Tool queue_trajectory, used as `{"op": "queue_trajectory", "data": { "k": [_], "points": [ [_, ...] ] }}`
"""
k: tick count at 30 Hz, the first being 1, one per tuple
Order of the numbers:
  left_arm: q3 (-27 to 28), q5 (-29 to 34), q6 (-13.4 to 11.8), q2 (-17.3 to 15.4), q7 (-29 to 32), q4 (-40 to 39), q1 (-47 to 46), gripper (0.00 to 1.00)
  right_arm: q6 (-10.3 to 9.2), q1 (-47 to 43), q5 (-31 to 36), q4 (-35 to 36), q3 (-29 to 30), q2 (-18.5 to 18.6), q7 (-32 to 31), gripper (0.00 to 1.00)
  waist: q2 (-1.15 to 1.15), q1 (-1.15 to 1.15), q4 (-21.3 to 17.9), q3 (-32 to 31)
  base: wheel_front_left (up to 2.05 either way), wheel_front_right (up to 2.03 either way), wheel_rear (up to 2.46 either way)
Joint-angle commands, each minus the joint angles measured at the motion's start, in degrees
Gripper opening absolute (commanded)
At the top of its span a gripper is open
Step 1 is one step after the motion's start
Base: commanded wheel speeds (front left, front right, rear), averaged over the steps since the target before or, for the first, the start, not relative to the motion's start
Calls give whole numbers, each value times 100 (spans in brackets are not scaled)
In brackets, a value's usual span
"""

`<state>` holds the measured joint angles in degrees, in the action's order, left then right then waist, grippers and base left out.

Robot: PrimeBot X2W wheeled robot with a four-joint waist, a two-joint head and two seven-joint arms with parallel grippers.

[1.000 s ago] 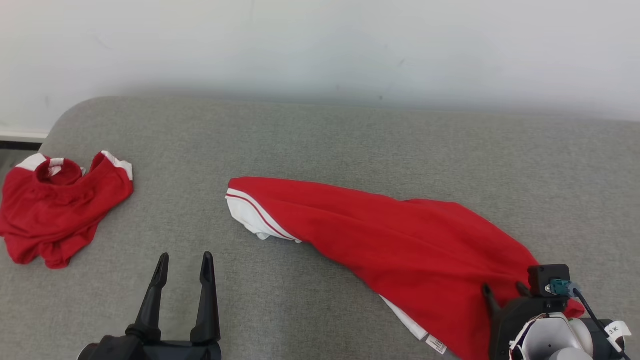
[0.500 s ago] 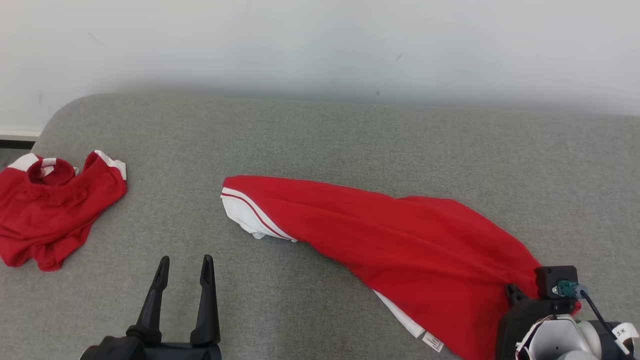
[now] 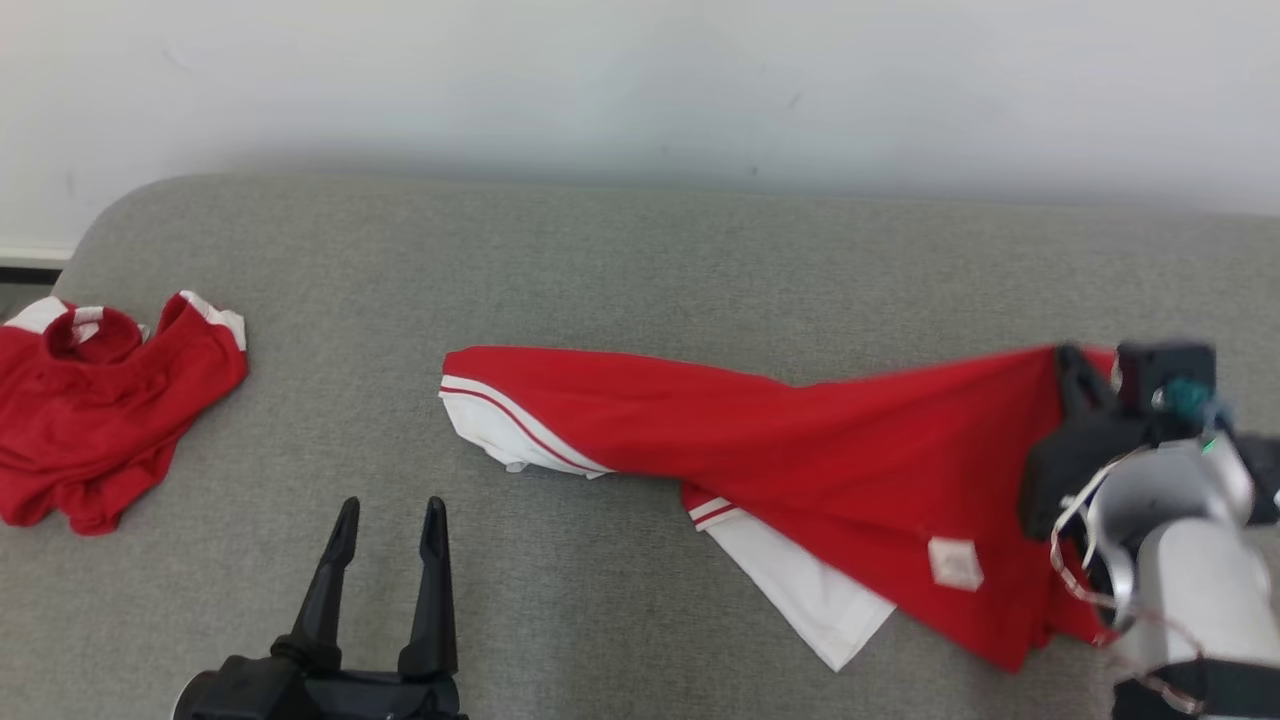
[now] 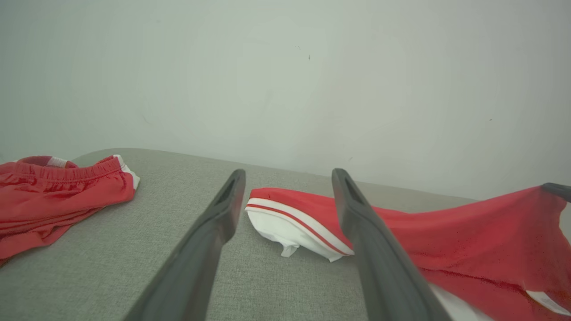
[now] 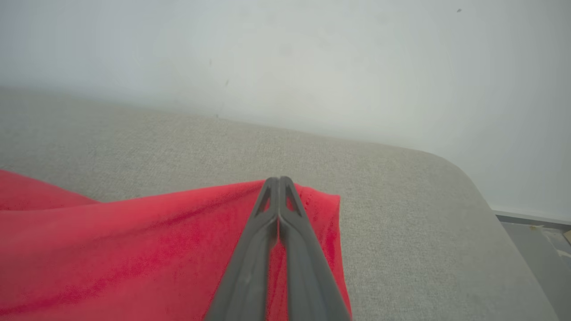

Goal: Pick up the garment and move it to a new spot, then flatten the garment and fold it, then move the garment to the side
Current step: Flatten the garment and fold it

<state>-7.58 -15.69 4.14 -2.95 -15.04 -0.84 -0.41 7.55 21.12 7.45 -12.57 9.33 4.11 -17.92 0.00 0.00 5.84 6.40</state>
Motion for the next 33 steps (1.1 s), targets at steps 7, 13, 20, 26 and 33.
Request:
{"op": "queue_trajectory", "data": {
  "k": [7,13,20,26,33],
  "points": [
    [-249,-45,22,8,-20,78,-203,100,-13,1334,355,-1220,384,639,530,0,0,0,628,282,0,0,0],
    [-465,-89,54,7,-21,113,-224,100,-13,2132,824,-2157,1044,891,1083,0,0,0,1123,453,0,0,0],
    [-868,-106,137,8,-21,288,-378,100,-13,2593,1475,-2802,1360,970,1502,100,0,0,1362,569,0,0,0],
    [-1167,-51,194,4,-21,924,-592,100,-13,2283,1055,-2864,1320,235,2314,100,0,0,1022,376,0,0,0],
    [-1078,-164,219,-77,23,1695,-797,100,-13,920,-169,-1855,361,-123,2806,100,0,0,193,111,0,0,0]
  ]
}}
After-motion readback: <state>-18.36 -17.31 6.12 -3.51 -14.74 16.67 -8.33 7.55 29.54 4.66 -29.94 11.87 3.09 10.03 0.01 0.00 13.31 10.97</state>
